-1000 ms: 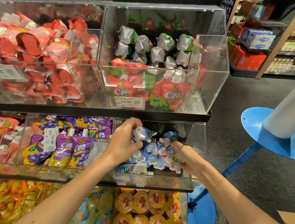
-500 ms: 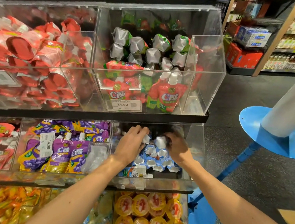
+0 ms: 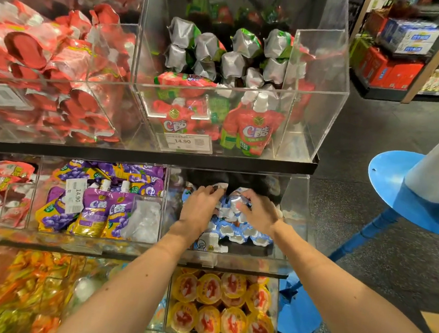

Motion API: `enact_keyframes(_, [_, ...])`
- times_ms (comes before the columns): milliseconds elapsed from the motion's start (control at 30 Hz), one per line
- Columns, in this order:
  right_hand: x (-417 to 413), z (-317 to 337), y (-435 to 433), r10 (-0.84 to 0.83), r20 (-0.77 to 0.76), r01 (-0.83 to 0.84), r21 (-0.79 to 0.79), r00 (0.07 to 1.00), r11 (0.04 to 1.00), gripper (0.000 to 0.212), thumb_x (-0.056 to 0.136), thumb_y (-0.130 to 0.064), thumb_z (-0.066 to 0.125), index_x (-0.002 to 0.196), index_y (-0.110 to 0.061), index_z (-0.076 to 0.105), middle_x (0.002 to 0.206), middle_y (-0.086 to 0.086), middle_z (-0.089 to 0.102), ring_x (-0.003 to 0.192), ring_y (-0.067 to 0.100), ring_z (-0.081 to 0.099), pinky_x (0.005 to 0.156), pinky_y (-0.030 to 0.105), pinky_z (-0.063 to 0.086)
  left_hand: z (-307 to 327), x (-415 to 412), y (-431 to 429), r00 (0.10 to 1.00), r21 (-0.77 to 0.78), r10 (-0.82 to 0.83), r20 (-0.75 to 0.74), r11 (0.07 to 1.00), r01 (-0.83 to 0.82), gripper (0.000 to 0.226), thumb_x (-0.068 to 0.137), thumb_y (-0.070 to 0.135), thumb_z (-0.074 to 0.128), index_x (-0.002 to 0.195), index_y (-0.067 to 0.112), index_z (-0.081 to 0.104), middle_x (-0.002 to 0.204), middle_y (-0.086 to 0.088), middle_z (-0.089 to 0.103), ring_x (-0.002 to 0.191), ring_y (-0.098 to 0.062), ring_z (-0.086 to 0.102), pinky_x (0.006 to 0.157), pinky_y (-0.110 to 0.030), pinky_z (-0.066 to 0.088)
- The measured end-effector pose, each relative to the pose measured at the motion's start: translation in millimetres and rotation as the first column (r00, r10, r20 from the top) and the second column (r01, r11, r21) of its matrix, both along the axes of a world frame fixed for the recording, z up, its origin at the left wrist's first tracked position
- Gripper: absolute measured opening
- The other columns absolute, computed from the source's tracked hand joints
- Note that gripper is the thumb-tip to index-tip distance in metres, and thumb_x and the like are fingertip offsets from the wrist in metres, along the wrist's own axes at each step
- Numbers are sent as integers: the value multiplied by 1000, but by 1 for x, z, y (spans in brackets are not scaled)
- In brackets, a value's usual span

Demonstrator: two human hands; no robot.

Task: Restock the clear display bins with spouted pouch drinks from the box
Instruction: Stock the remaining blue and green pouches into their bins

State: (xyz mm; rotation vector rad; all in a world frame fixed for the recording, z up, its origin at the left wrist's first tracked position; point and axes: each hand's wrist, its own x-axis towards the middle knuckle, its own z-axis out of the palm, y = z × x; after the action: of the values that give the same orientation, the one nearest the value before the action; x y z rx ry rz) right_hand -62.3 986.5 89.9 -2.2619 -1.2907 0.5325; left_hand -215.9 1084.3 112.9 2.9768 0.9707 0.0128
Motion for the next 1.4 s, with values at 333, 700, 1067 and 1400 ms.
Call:
enact_keyframes(333, [-18,28,-34,70,-94,-70,9,993,998,63,95,-30,61,150,-12,36,150,11,43,138,29,40,109,35,33,37,-10,-35,941,-382,215,262,918,-103,39,91,28,69,129,21,64,123,-5,67,115,-23,61,96,-30,45])
enact_keyframes(700, [-100,30,-331,-664,-308,732,303,681,611,18,89,-30,69,74,-20,65,61,-9,59,58,7,53,58,23,40,35,37,-272,704,-628,115,701,567,533,10,88,19,70,83,26,67,68,2,67,59,-6,58,59,-21,45])
enact_keyframes(1067, [-122,-59,-603,-966,-254,997,-65,-50,-34,6,92,-19,65,87,-21,68,89,-2,72,90,22,65,84,36,52,-77,153,-545,582,-749,-788,201,259,610,38,75,29,65,104,5,71,103,-16,72,97,-31,69,86,-41,56])
enact_keyframes(1400, [-17,-194,-701,-894,-365,857,-514,-261,-40,7,95,-24,63,98,-20,66,100,2,70,91,19,62,78,30,50,-192,287,-634,533,-739,-799,-279,533,413,25,91,22,62,113,13,68,110,-10,71,103,-32,64,84,-35,52])
